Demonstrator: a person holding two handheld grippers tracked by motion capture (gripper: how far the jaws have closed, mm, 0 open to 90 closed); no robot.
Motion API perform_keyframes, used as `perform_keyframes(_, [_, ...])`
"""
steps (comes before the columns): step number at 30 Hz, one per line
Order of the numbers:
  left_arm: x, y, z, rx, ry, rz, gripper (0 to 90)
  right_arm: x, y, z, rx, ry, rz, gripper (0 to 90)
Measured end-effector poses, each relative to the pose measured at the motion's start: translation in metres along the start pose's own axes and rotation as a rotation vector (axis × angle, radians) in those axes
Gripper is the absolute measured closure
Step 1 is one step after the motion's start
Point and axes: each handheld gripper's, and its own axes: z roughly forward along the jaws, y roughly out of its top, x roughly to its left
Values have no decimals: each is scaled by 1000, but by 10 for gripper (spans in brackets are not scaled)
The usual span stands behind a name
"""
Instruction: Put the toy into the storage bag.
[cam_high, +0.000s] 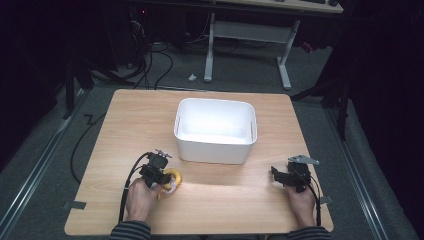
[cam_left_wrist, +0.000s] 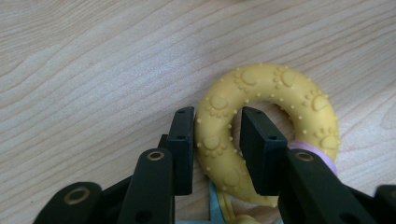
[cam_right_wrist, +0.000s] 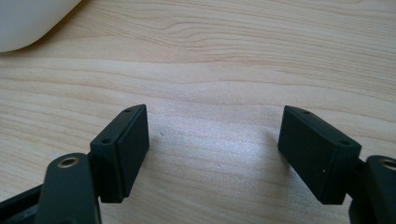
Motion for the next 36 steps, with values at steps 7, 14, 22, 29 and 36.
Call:
perform_keyframes(7, [4,-2,-8,-11,-10,-6,663,0,0,0,1,0,1,247])
perform_keyframes(14, [7,-5,-20,-37,-13,-6,663,0,0,0,0,3,-3,247])
perform_keyframes(22, [16,-4,-41,-94,-70,-56,663,0,0,0,0,3,-3,246])
perform_keyframes(29, [23,-4,-58,-114,-74,-67,665,0,0,0,0,4,-4,246])
perform_keyframes(36, [32,-4,-75,-161,-90,-96,674,0,0,0,0,4,-4,246])
